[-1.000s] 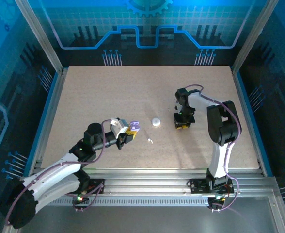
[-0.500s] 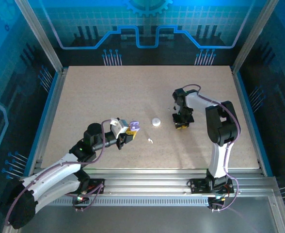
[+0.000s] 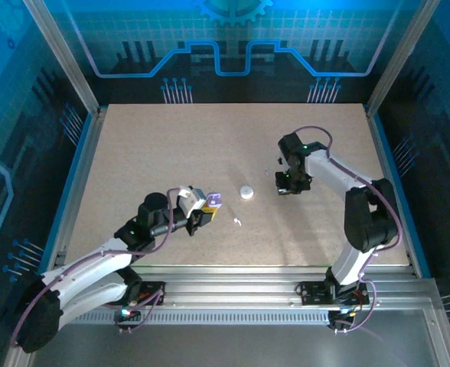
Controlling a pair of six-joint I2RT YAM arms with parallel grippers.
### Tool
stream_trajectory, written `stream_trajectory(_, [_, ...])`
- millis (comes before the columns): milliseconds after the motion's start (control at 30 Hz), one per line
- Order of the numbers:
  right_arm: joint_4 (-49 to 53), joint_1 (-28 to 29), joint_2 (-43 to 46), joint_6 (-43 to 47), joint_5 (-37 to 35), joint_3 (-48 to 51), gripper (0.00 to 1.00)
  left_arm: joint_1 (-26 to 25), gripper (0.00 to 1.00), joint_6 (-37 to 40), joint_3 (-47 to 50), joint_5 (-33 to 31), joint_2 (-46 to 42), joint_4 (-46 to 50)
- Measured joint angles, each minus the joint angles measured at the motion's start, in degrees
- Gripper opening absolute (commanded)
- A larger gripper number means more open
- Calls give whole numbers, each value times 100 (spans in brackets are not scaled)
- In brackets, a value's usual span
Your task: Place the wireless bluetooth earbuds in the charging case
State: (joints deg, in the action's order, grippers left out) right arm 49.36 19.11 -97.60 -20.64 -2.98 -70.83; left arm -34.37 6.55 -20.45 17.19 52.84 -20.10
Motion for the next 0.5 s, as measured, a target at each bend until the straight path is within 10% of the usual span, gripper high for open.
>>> stream_trajectory(500, [-470,59,833,-472,245,455,16,-42,4,-20,-326,-229,761,-339])
